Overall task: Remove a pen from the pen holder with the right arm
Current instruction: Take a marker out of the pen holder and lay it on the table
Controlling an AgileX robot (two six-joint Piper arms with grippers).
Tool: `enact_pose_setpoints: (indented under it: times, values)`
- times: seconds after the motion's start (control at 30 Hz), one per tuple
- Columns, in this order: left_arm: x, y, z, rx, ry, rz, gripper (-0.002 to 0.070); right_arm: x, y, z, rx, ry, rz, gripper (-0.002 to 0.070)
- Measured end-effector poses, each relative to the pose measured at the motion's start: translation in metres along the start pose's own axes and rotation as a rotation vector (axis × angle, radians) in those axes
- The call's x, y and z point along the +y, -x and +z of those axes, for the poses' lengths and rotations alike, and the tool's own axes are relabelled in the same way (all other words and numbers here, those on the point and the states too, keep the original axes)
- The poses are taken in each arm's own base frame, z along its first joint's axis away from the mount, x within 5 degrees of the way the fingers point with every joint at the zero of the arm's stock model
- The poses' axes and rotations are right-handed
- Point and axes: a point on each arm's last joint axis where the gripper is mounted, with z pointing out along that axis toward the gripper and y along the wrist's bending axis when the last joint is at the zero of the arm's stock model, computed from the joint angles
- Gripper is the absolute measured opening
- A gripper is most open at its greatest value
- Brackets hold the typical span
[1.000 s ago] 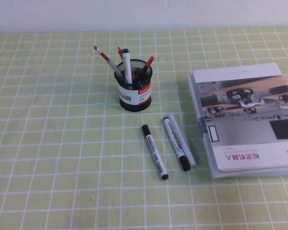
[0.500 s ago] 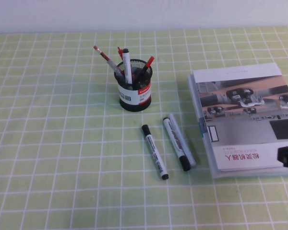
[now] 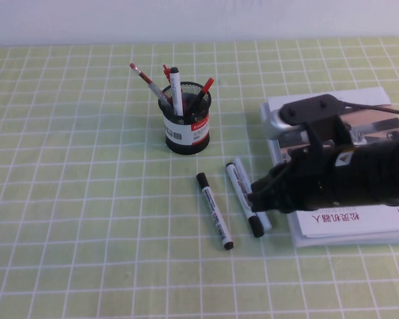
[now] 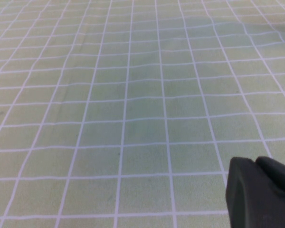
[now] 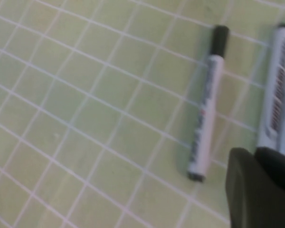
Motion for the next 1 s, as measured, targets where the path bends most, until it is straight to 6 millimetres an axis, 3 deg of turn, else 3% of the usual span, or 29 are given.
enact_pose_setpoints:
  times: [0.2,0.43,0.63,0.8,1.0]
  values:
    - [0.000,0.000,0.000,0.000,0.000,0.000,-0.0006,0.013,0.020,0.021,-0.006,-0.001,-0.115,-0.0013]
    - [0.000,0.000,0.000,0.000,0.000,0.000,-0.0006,0.026,0.030,0.027,-0.091,-0.008,-0.210,-0.0012]
    - [0.000,0.000,0.000,0.000,0.000,0.000,-0.0006,0.024,0.036,0.034,-0.170,-0.030,-0.210,0.0010]
    - [0.000,0.000,0.000,0.000,0.000,0.000,-0.0006,0.021,0.042,0.043,-0.257,-0.044,-0.147,0.0103]
    - [0.000,0.000,0.000,0.000,0.000,0.000,-0.0006,0.009,0.047,0.064,-0.391,-0.092,0.058,0.0301]
